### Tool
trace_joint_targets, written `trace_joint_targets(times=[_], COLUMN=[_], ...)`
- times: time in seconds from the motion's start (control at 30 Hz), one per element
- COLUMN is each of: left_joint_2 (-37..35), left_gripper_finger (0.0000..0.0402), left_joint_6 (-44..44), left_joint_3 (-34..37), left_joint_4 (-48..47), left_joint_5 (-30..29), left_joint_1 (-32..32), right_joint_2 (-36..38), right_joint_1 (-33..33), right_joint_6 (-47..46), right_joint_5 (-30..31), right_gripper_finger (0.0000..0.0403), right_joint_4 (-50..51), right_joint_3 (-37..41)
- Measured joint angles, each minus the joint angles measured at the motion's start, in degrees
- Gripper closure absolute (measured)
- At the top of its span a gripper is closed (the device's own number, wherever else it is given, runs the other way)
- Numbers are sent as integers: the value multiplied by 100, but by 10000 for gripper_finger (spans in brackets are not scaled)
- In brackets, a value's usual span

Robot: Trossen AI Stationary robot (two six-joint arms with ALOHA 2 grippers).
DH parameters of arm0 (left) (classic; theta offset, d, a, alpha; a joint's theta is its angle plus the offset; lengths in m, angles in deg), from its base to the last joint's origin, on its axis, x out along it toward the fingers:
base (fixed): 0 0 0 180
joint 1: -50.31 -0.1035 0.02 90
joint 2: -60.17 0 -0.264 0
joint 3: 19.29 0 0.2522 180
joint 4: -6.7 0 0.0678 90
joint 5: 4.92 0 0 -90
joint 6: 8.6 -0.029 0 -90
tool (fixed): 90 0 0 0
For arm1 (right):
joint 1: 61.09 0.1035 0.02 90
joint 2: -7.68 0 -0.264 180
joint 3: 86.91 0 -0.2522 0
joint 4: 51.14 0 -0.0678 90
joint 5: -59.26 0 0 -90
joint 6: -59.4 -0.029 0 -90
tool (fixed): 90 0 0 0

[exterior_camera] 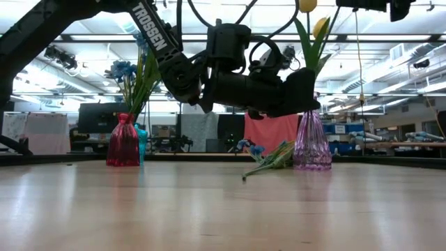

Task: Sort flowers into vase by color
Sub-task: Put the yellow flower into the pink vase

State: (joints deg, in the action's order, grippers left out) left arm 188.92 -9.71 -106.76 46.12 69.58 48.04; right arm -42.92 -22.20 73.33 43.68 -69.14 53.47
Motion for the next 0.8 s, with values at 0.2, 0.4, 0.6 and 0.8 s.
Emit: trace_joint_targets(times=[0.2,0.4,0.6,0.8], left_joint_2=[-2,-7,-9,-11], left_gripper_finger=[280,280,280,280], left_joint_6=[3,16,29,48], left_joint_3=[0,0,-1,-4], left_joint_4=[-40,-63,-68,-113], left_joint_5=[0,-1,-3,-5], left_joint_1=[0,0,0,2], right_joint_2=[16,123,135,154], right_joint_1=[-385,-736,-1177,-1253], right_joint_6=[-842,-1547,-1912,-2318], right_joint_5=[-605,-1309,-1992,-2379], right_gripper_finger=[383,383,383,383], right_joint_4=[917,2250,4098,5074], right_joint_3=[-1,-492,-1520,-2159])
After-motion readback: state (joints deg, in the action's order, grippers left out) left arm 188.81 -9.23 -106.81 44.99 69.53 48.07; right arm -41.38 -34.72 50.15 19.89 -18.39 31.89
